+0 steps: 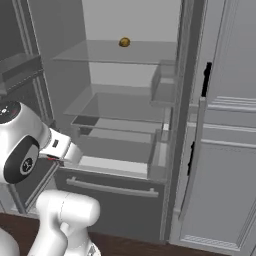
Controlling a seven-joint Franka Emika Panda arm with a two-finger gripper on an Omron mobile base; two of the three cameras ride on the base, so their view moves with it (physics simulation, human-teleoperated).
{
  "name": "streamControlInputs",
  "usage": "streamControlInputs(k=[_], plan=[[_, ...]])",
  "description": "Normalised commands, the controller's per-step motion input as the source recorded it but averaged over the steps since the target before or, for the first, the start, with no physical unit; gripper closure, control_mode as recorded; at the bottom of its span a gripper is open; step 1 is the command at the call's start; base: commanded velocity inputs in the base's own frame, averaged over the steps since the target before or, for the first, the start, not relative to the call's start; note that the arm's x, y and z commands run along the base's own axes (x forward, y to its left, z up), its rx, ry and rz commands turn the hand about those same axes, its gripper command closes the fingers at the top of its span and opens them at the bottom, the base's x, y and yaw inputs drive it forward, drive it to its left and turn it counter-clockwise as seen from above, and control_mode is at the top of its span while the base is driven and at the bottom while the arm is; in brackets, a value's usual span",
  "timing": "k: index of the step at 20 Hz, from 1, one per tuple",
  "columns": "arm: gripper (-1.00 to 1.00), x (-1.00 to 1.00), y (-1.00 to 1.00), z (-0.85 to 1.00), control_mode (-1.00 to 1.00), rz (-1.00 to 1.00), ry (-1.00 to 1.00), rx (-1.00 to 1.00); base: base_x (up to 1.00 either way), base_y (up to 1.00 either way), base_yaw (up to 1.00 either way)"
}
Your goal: Take the strawberry from the fridge and place it on top of the pancake, located on the dining counter.
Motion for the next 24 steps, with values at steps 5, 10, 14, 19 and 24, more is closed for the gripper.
streamControlInputs(k=[5,10,14,19,24], plan=[[1.0,0.0,0.0,0.0,1.0,0.0,0.0,0.0,-1.0,-0.09,0.04],[1.0,0.0,0.0,0.0,1.0,0.0,0.0,0.0,-1.0,-0.01,0.33],[1.0,0.0,0.0,0.0,1.0,0.0,0.0,0.0,-1.0,-0.01,0.58],[1.0,0.0,0.0,0.0,1.0,0.0,0.0,0.0,-1.0,0.0,0.68],[1.0,0.0,0.0,0.0,1.0,0.0,0.0,0.0,-0.99,0.0,0.71]])
